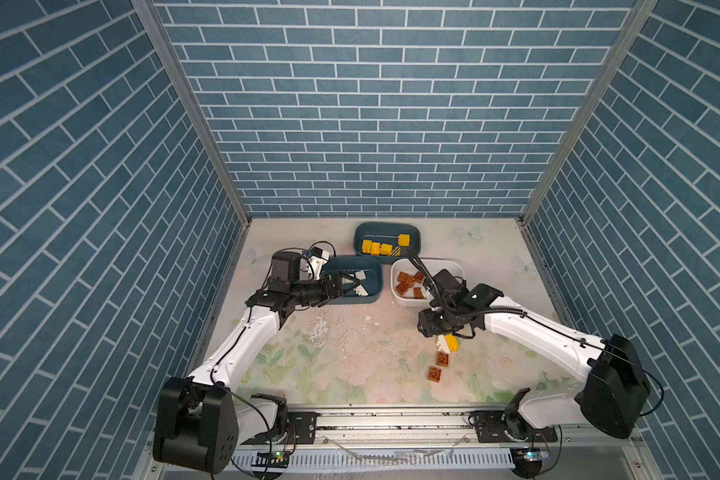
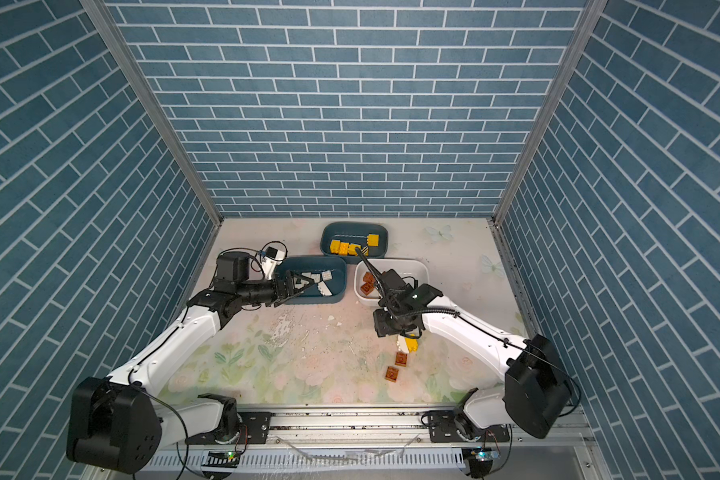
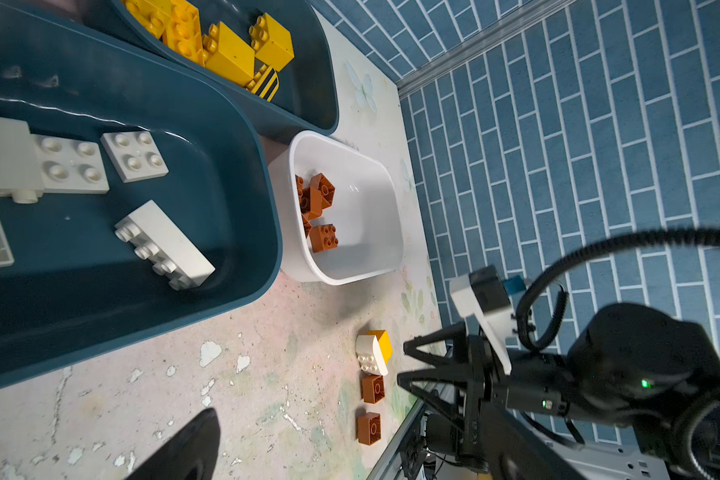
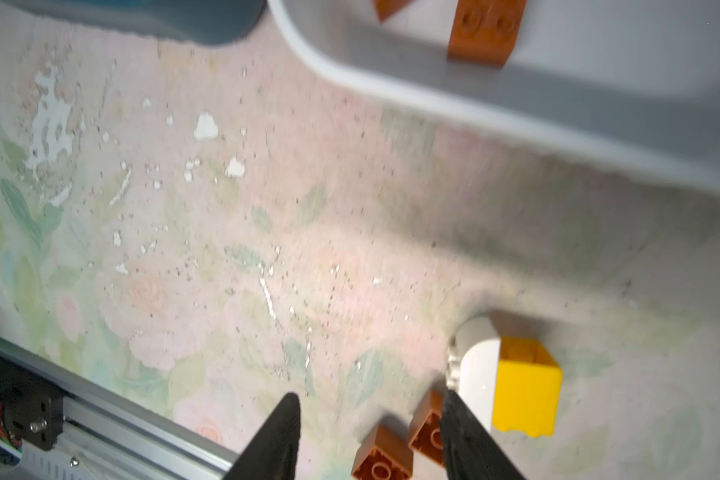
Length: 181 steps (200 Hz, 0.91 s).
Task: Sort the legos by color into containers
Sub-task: 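Return the right gripper to the pile and grasp the last brown brick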
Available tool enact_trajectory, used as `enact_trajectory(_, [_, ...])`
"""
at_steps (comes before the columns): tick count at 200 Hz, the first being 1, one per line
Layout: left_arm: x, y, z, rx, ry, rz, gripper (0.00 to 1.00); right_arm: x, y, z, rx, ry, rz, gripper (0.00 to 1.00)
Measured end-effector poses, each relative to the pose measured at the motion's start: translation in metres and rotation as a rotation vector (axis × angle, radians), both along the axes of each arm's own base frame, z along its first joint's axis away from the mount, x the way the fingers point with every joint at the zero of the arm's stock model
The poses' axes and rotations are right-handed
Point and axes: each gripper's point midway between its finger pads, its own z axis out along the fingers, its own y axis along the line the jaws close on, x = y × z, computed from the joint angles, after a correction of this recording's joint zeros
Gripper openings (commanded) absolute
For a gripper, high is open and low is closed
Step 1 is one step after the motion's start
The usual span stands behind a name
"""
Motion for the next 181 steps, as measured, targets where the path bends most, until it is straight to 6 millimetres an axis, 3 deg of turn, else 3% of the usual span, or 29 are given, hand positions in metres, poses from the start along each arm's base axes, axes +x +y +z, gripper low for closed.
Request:
enact_trajectory(36, [0.000,0.000,-0.002,0.002,0.006,-0.001,1.00,-0.053,-0.011,-0.029,-0.057,0.085,-0.020,0.59])
enact_trajectory(73, [-0.002,0.000,-0.006,0.010,0.019,-0.010,1.00,-0.082,-0.020,-0.060,-0.103,0.142,-0.073,0.60])
enact_trajectory(138, [-0.004,0.000,-0.010,0.027,0.048,-0.026,1.00,-0.084,-0.010,-0.088,-0.103,0.151,-0.153,0.56])
enact_trajectory(181, [-0.002,-0.002,-0.009,0.029,0.046,-0.040,1.00,-0.079,-0.008,-0.091,-0.130,0.135,-0.158,0.41])
